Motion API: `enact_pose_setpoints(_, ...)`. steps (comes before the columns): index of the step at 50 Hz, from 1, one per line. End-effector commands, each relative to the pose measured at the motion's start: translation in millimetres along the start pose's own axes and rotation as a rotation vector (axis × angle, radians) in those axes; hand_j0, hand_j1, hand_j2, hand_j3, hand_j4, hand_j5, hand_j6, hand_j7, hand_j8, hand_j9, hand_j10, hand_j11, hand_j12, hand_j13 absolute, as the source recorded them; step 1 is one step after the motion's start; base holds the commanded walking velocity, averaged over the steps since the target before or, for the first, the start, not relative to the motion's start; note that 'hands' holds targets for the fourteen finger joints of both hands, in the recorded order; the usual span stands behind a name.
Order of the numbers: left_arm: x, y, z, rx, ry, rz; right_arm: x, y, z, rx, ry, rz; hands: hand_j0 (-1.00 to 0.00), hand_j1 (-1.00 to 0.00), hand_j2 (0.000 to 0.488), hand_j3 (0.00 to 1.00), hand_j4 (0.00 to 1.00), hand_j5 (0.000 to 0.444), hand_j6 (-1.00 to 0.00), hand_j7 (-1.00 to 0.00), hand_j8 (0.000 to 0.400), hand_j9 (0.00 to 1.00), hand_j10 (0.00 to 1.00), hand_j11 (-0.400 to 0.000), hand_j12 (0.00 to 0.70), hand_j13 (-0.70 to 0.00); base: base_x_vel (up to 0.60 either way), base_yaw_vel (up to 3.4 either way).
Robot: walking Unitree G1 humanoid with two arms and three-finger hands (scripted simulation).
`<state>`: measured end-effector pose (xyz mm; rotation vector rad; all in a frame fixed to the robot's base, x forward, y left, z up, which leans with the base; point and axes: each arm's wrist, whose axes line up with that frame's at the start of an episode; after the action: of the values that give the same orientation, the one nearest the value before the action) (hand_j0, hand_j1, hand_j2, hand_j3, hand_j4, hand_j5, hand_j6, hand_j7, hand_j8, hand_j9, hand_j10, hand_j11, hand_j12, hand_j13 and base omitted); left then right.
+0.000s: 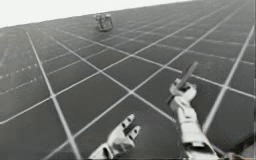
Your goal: Pick up and drop off the object
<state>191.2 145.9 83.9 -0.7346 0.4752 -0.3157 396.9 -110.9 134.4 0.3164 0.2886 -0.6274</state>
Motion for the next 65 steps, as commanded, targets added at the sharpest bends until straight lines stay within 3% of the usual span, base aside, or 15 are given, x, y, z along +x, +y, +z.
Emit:
enact_pose_setpoints(1, -0.9, -4.1, 1.5, 0.012, -0.007, -0.01, -5.1, 1.4, 6.7, 0.021, -0.013, 0.018, 0.0, 0.0, 0.0, 1.0, 1.0, 0.0, 0.0, 0.0, 0.0, 1.0, 1.0, -0.4, 0.0, -0.7, 0.19, 2.32)
enact_pose_setpoints(33, -0.9, -4.1, 1.5, 0.012, -0.007, -0.01, -5.1, 1.4, 6.7, 0.021, -0.013, 0.018, 0.0, 0.0, 0.0, 1.0, 1.0, 0.0, 0.0, 0.0, 0.0, 1.0, 1.0, -0.4, 0.0, -0.7, 0.29, 1.28)
enact_pose_setpoints(65, -0.9, -4.1, 1.5, 0.012, -0.007, -0.01, -5.1, 1.4, 6.7, 0.021, -0.013, 0.018, 0.0, 0.0, 0.0, 1.0, 1.0, 0.0, 0.0, 0.0, 0.0, 1.0, 1.0, -0.4, 0.0, -0.7, 0.54, 0.2)
